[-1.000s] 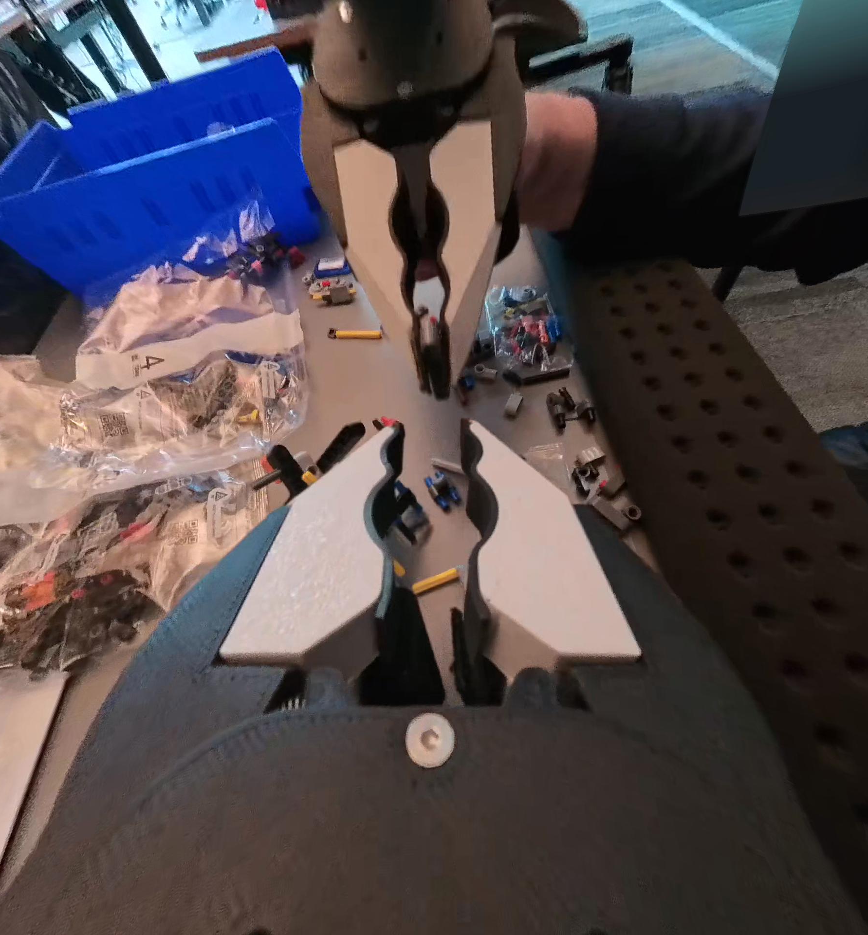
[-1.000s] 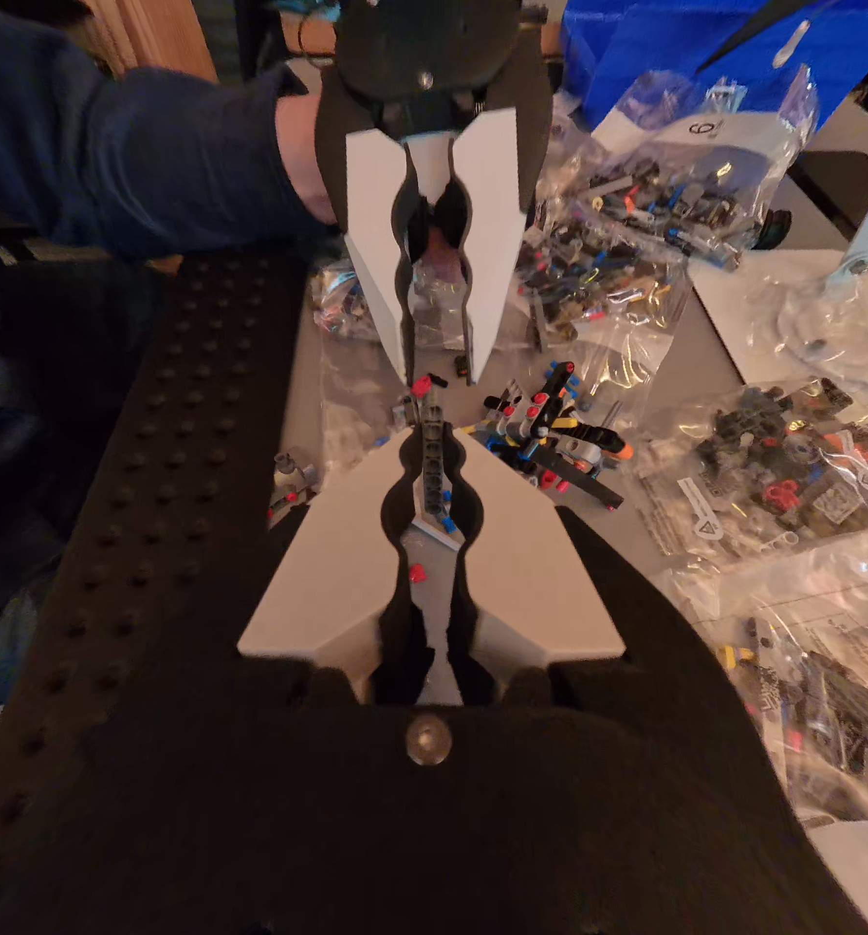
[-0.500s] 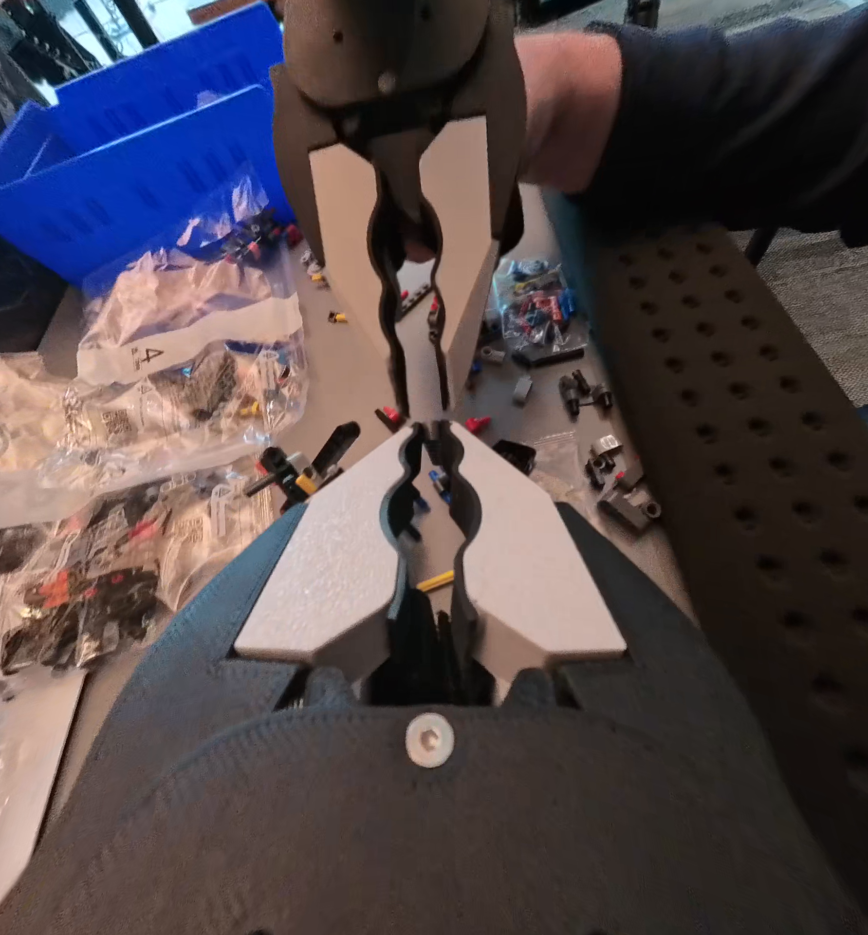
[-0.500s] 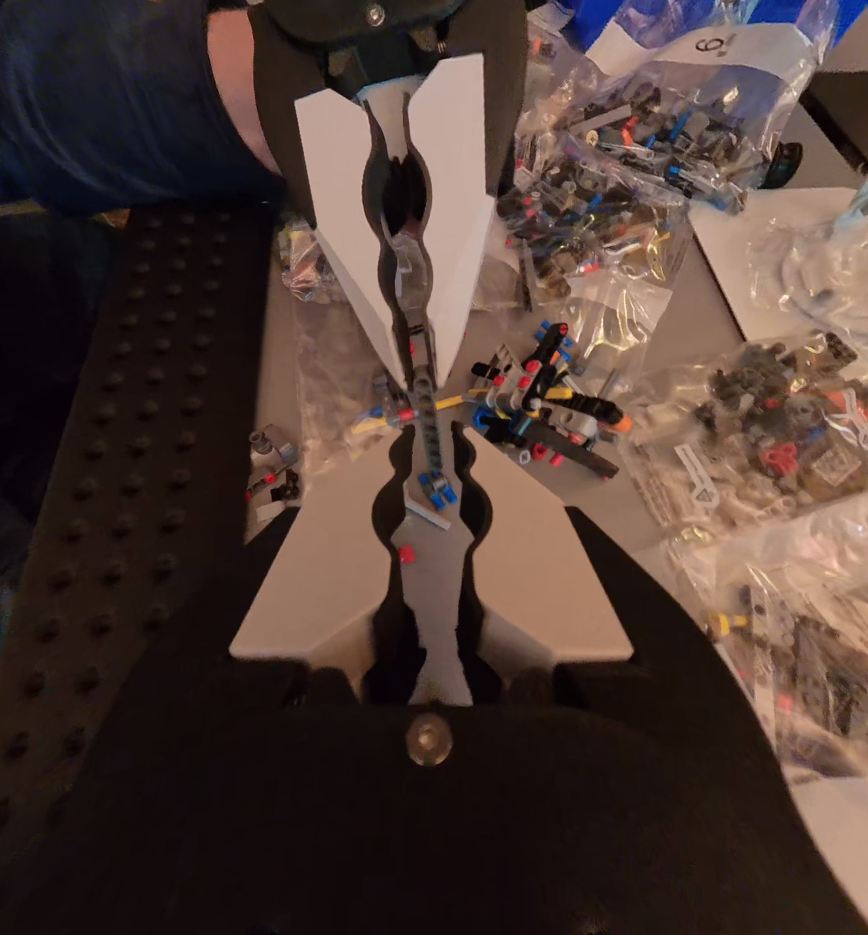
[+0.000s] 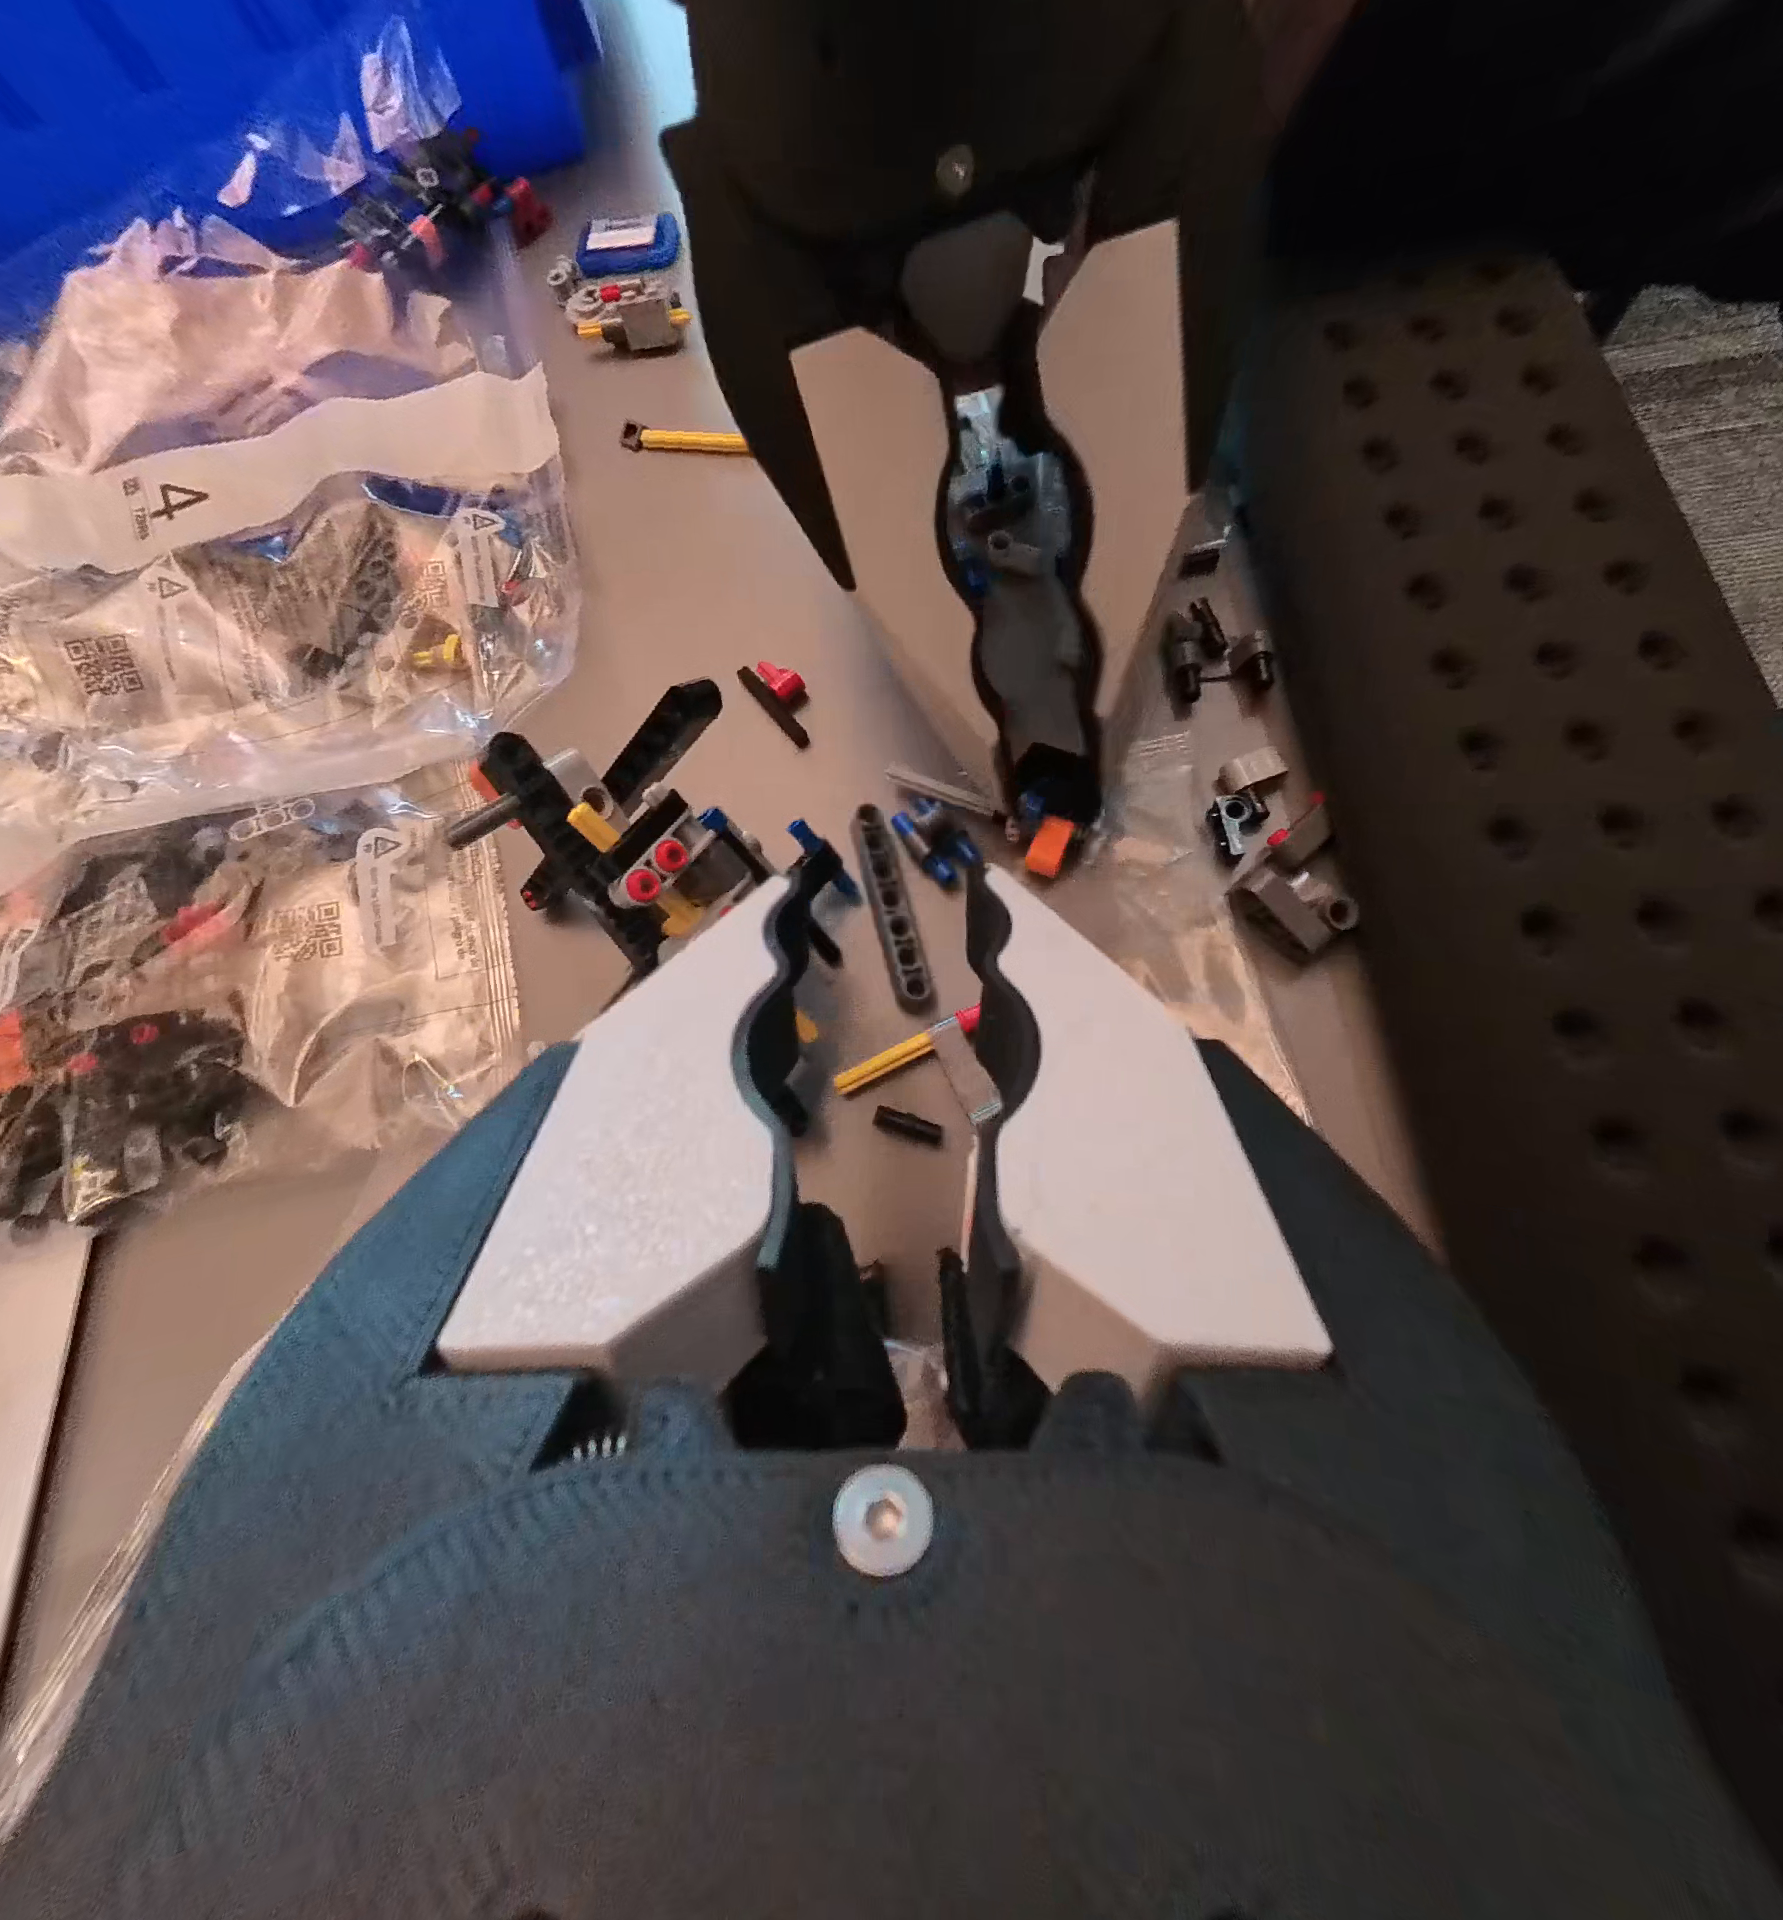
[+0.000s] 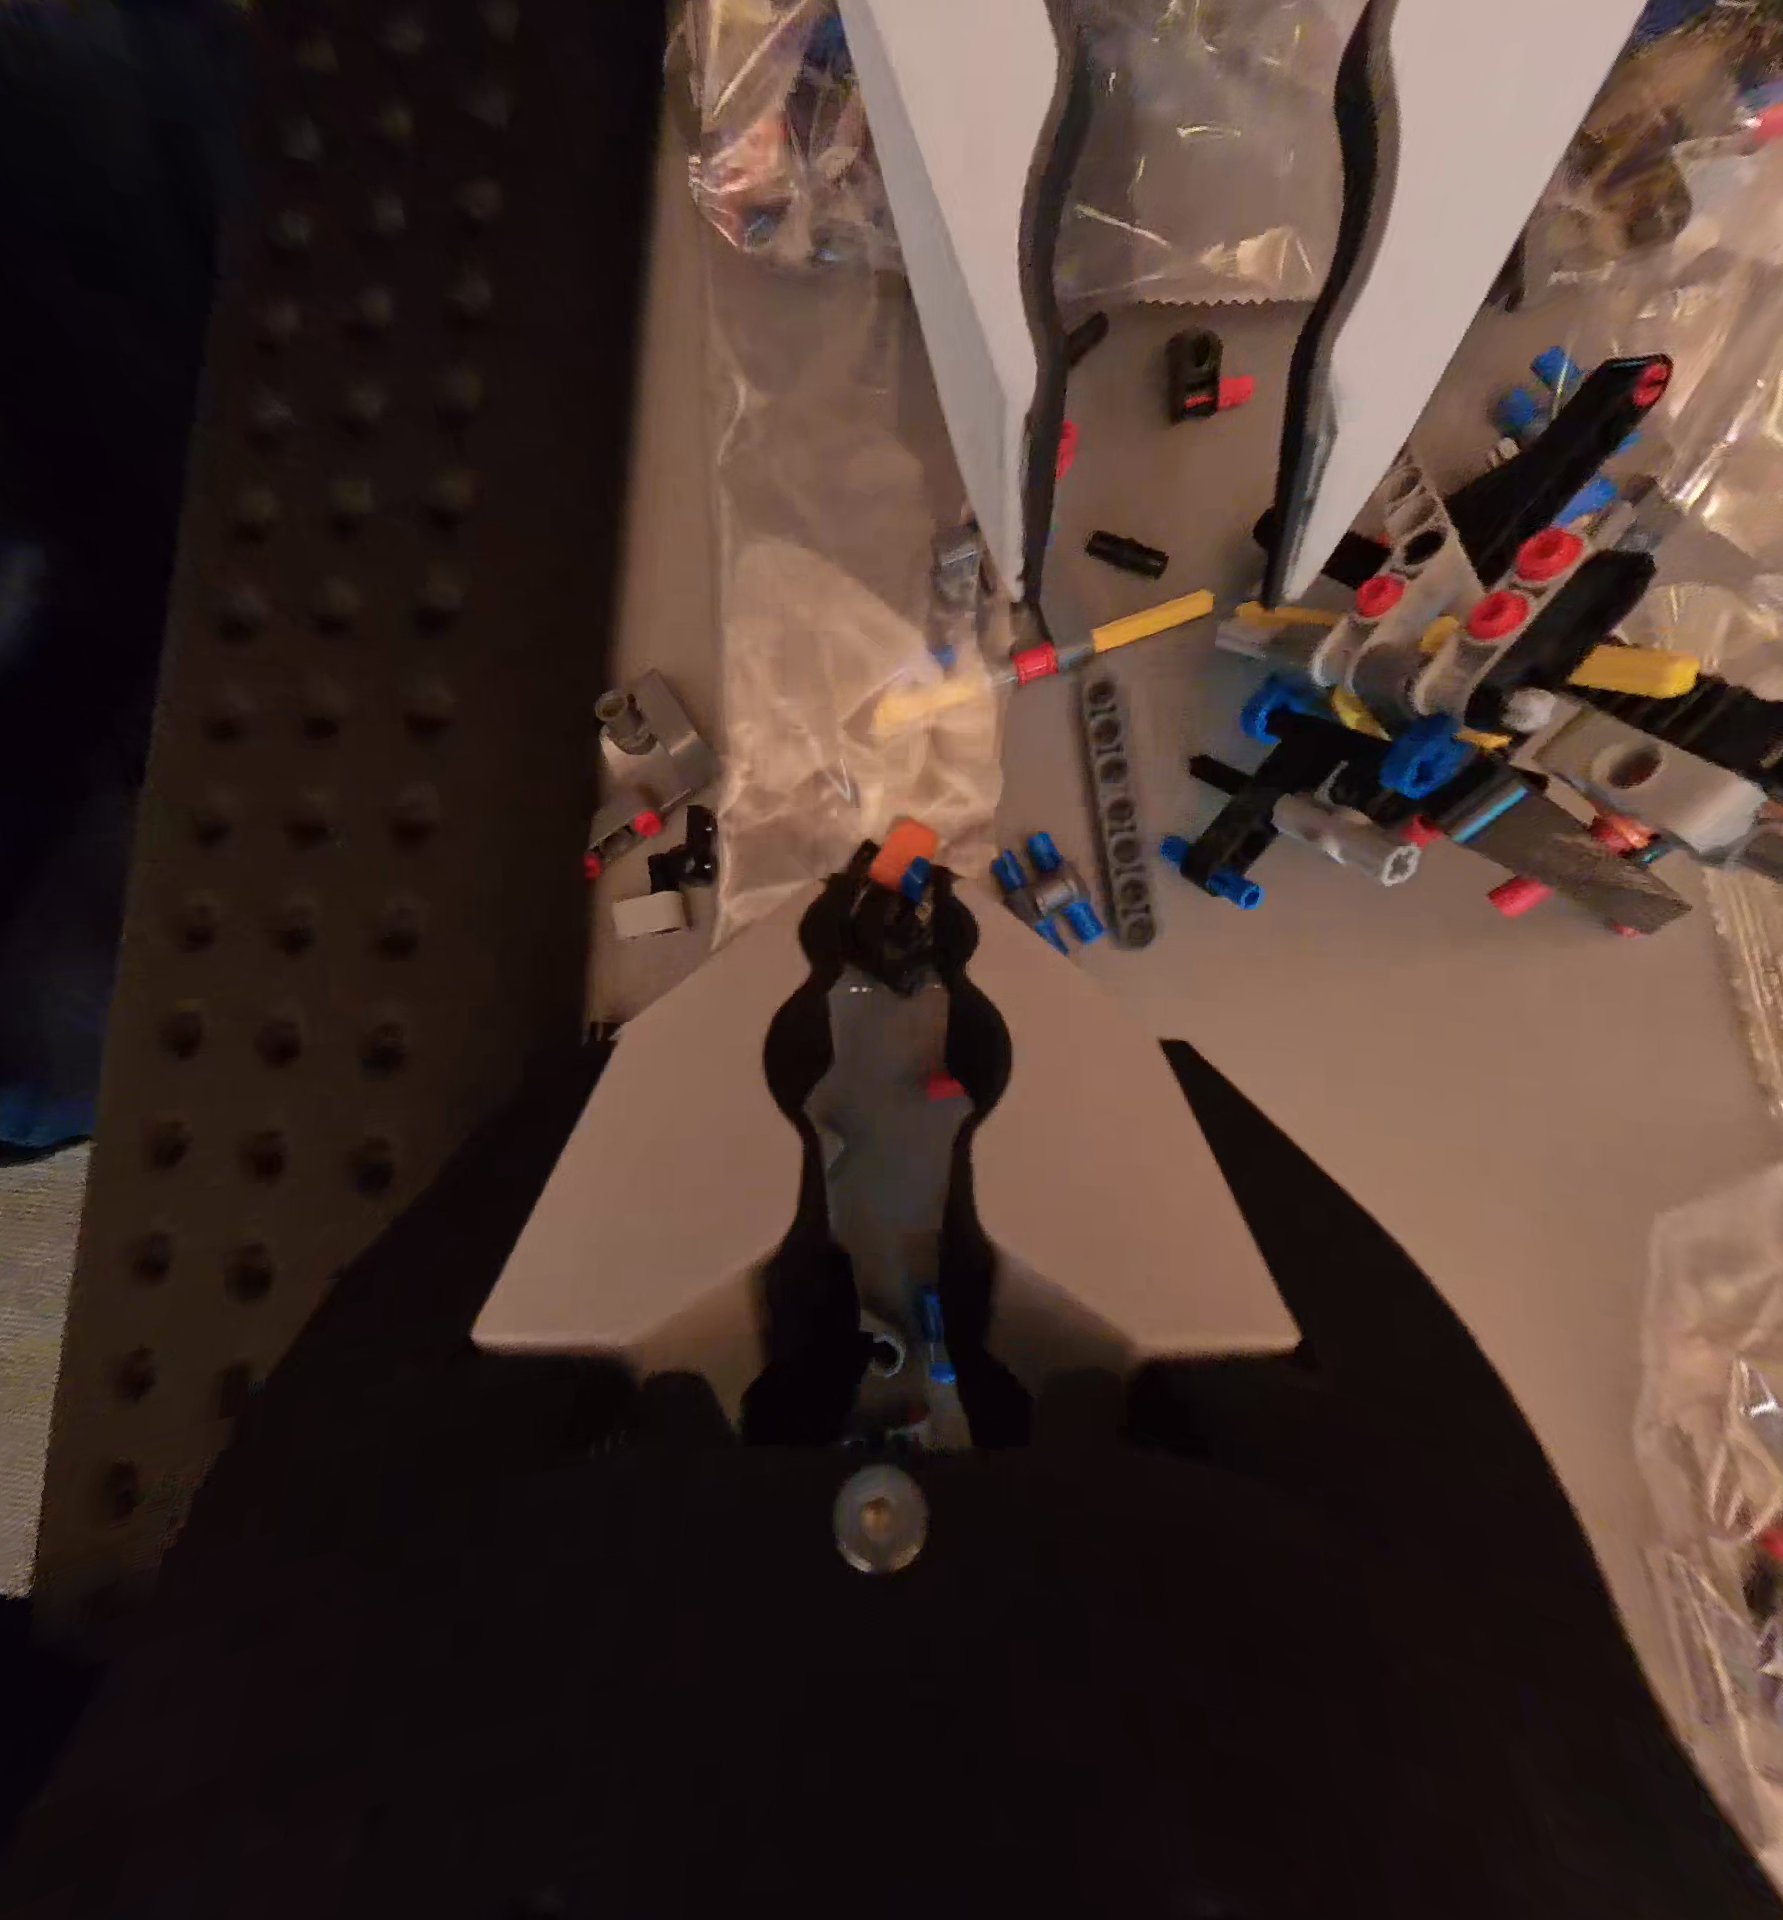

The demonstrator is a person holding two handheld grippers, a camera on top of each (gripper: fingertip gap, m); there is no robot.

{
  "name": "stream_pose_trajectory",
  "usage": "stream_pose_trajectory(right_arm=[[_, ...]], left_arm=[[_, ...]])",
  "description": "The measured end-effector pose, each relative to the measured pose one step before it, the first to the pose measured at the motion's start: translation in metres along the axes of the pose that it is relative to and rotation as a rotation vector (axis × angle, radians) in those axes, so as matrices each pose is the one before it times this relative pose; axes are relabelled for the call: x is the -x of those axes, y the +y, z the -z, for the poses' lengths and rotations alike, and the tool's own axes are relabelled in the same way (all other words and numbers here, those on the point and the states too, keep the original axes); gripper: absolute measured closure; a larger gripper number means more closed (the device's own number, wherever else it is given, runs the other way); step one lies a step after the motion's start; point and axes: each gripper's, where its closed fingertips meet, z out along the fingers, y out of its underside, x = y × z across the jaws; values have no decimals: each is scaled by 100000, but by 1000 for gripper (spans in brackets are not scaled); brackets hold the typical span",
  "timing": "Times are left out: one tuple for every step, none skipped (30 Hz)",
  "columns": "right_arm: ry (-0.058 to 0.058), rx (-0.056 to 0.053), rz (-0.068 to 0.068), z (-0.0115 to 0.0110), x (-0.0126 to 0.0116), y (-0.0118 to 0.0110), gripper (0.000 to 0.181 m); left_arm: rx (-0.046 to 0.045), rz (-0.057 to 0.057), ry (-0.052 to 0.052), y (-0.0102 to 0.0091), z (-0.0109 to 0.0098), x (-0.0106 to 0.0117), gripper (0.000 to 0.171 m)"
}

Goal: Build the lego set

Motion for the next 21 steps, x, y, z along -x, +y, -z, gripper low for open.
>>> stream_pose_trajectory(right_arm=[[612,-254,384,-142,-115,-76,176],[-350,-369,-642,-103,-37,-86,178],[-310,-170,-220,-35,11,-60,178],[881,202,1229,39,-65,2,178],[2095,-195,1530,207,-184,-84,181],[1907,-2197,383,380,-237,-360,181],[-385,-3821,-1132,472,-36,-542,181],[945,-3227,-489,496,-208,-439,181],[1735,-1900,353,438,-254,-242,181],[-439,-1789,-503,258,22,-211,181],[-1305,-2090,-1406,63,119,-241,181],[-1647,-1588,-1471,-47,184,-160,181],[-1271,141,-1307,-20,115,130,180],[1631,1203,-1533,162,-371,329,176],[3108,498,-1484,431,-589,257,169],[995,-1312,-1287,652,-248,77,165],[905,-1943,-1243,808,-210,48,164],[3078,-1137,-1468,917,-500,235,163],[2833,-991,-1829,966,-437,333,159],[1701,-1047,-2432,954,-260,387,158],[1843,-398,-2602,906,-256,520,158]], left_arm=[[395,-400,1150,30,-156,-229,142],[33,-832,1114,-33,-151,-263,143],[211,-544,854,-21,-147,-200,143],[557,-239,390,42,-132,-96,143],[230,-376,329,-1,-85,-95,143],[-242,-217,371,-63,-38,-100,143],[-365,106,215,-90,-8,-40,143],[-407,-11,193,-76,-2,-35,143],[-113,7,-46,-27,12,-4,143],[76,8,-235,21,15,49,143],[-363,9,-127,-44,26,31,143],[-784,261,653,-92,22,-70,143],[-608,266,244,-47,-5,-4,143],[131,52,-398,52,-19,89,143],[268,94,-87,77,-37,54,142],[-80,156,91,30,-41,12,142],[-191,10,-27,-5,-23,30,142],[-1,-15,-121,18,-31,48,142],[51,113,-19,31,-39,45,142],[14,147,35,30,-20,32,142],[134,-21,-90,36,-37,36,142]])
